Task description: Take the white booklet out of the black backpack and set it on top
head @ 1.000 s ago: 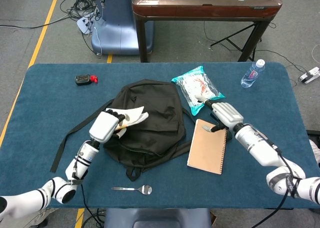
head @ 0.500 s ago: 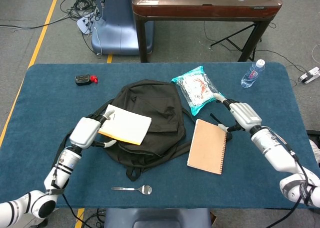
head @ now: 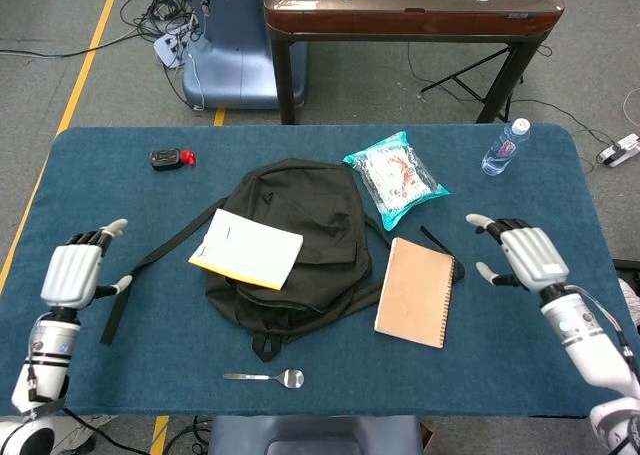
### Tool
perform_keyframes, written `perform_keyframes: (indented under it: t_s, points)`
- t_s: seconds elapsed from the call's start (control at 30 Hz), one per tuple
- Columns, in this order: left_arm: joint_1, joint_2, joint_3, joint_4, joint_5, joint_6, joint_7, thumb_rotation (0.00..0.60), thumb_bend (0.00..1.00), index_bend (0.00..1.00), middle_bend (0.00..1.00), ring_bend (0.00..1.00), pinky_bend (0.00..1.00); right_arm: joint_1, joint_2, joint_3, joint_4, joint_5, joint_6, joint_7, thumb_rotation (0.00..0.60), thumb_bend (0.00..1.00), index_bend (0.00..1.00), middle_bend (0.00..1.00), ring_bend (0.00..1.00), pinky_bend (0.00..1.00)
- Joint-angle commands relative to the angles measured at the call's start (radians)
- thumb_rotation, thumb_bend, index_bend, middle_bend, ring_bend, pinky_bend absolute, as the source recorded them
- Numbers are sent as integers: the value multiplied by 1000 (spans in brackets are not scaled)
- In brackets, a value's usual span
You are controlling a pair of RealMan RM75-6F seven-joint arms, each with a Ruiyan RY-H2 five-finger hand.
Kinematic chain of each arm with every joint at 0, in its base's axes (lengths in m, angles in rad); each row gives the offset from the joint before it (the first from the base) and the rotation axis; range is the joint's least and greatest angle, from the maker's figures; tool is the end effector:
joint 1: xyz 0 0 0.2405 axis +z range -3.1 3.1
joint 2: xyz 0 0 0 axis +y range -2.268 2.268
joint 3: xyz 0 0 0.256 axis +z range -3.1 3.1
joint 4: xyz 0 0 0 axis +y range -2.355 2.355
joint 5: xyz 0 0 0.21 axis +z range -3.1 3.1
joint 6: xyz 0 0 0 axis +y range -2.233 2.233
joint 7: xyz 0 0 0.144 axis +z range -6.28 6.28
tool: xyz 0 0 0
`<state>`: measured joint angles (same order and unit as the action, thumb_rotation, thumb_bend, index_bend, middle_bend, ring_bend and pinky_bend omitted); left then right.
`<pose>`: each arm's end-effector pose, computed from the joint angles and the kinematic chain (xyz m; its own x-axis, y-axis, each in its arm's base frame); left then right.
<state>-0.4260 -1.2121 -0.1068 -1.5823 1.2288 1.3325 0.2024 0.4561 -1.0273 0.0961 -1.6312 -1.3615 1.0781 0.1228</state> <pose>-0.2642 0.2925 0.1314 0.4739 -0.0152 0.8804 0.8781 -0.0670 -0.4738 -0.2613 -0.2956 0.1501 0.3632 -0.2108 0.9076 -0.9269 -0.1810 0.3289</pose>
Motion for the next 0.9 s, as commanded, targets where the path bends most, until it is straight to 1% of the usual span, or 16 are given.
perform_keyframes:
  t_s: [0.03,0.23,0.33,0.43,0.53,0.6,0.9]
  points:
    - [56,24,20,-11,2,61,8,600,170,207,294,308,283,-100,-35,-42,-4,-46,145,-73,600,313,170,314,255,245]
    - [129,70,57,-66,28,118,39,600,170,212,294,308,282,-218,-70,-79,-9,-85,310,-102,600,313,180,317,257,245]
    - [155,82,66,-92,43,140,34,600,170,238,294,308,280,-261,-83,-90,-6,-97,368,-112,600,313,203,328,258,245]
    - [184,79,77,-103,86,176,14,600,170,245,294,308,278,-299,-92,-98,-6,-103,410,-119,600,313,210,333,257,245]
    - [200,86,95,-127,107,177,40,600,169,246,294,308,270,-320,-84,-99,-14,-103,427,-114,600,313,210,335,257,245]
    - [205,89,98,-141,117,178,49,600,169,245,294,308,265,-327,-76,-97,-19,-101,429,-112,600,313,210,335,257,245]
    - [216,64,82,-161,153,187,79,600,169,244,294,308,263,-337,-54,-92,-24,-106,404,-101,600,313,210,335,257,245]
